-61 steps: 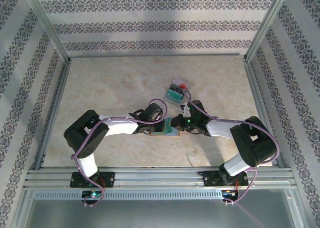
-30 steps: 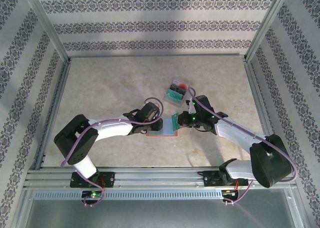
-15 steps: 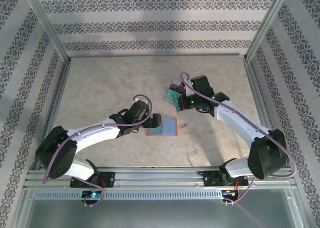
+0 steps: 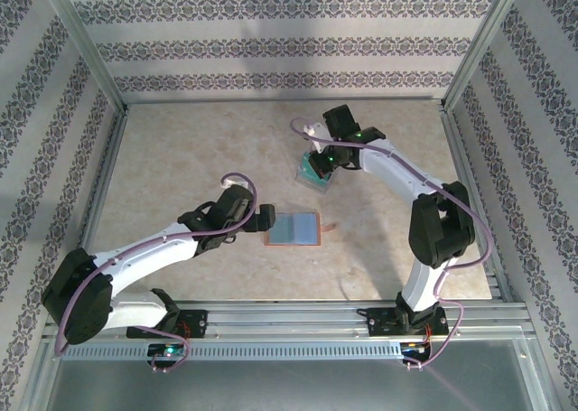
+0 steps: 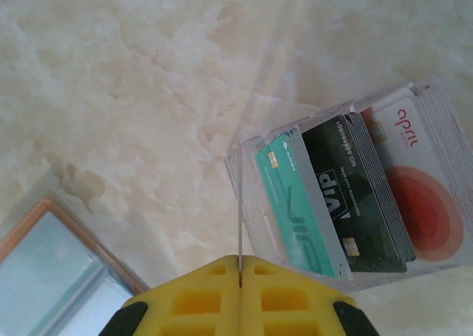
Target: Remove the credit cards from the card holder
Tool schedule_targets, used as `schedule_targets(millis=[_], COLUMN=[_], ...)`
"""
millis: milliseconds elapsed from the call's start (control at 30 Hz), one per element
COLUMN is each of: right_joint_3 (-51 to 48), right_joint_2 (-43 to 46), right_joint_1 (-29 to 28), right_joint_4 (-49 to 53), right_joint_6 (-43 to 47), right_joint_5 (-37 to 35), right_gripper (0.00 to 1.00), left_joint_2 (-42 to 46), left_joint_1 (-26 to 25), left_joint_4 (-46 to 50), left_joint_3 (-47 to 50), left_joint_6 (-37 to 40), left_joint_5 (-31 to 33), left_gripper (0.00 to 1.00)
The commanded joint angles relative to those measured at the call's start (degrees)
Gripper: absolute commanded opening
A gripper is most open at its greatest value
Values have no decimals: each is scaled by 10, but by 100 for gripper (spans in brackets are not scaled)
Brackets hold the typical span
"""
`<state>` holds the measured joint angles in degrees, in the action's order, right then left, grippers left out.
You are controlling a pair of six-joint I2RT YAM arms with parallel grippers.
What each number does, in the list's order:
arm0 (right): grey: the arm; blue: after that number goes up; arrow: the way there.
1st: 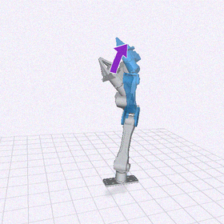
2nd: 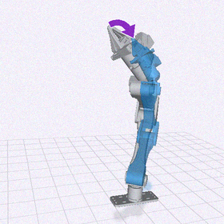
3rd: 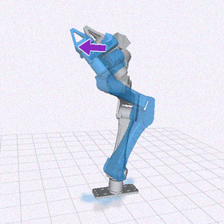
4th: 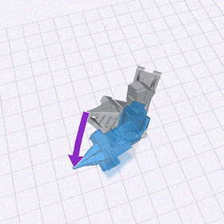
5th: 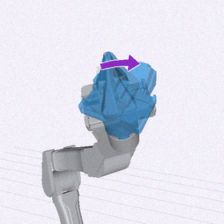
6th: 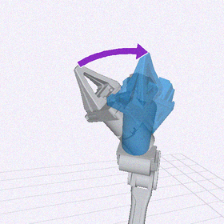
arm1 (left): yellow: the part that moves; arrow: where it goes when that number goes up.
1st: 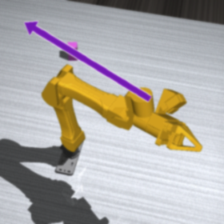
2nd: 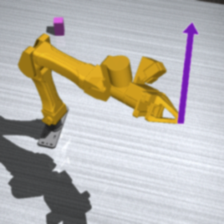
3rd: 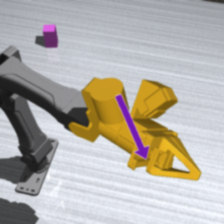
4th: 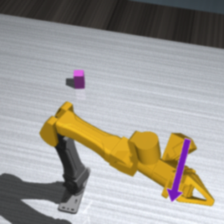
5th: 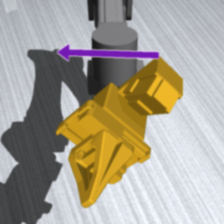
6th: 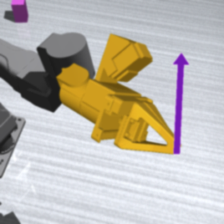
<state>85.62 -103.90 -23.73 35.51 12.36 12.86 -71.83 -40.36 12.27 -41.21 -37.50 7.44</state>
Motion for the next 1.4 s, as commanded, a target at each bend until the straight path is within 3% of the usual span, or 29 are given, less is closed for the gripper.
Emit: schedule_targets(millis=[0, 467, 900, 1000, 1133, 1367], right_joint_3=[41, 133, 152, 157, 161, 166], right_joint_2=[-24, -106, -143, -149, -153, -140], right_joint_1=[7, 19, 18, 18, 18, 17], right_joint_4=[49, 114, 128, 130, 131, 134], right_joint_6=[69, 133, 144, 143, 137, 122], right_joint_5=[-9, -43, -35, -43, -53, -59], right_gripper=[0, 0, 1, 6, 25, 30], left_joint_2=[18, 33, 45, 46, 50, 50], left_joint_1=[11, 23, 36, 36, 37, 40], left_joint_4=[24, 38, 35, 36, 34, 33], left_joint_3=[6, 11, 18, 17, 21, 17], left_joint_6=[5, -1, -8, -9, -13, -9], left_joint_5=[17, 24, 19, 18, 18, 15], left_gripper=[99, 99, 99, 99, 99, 99])
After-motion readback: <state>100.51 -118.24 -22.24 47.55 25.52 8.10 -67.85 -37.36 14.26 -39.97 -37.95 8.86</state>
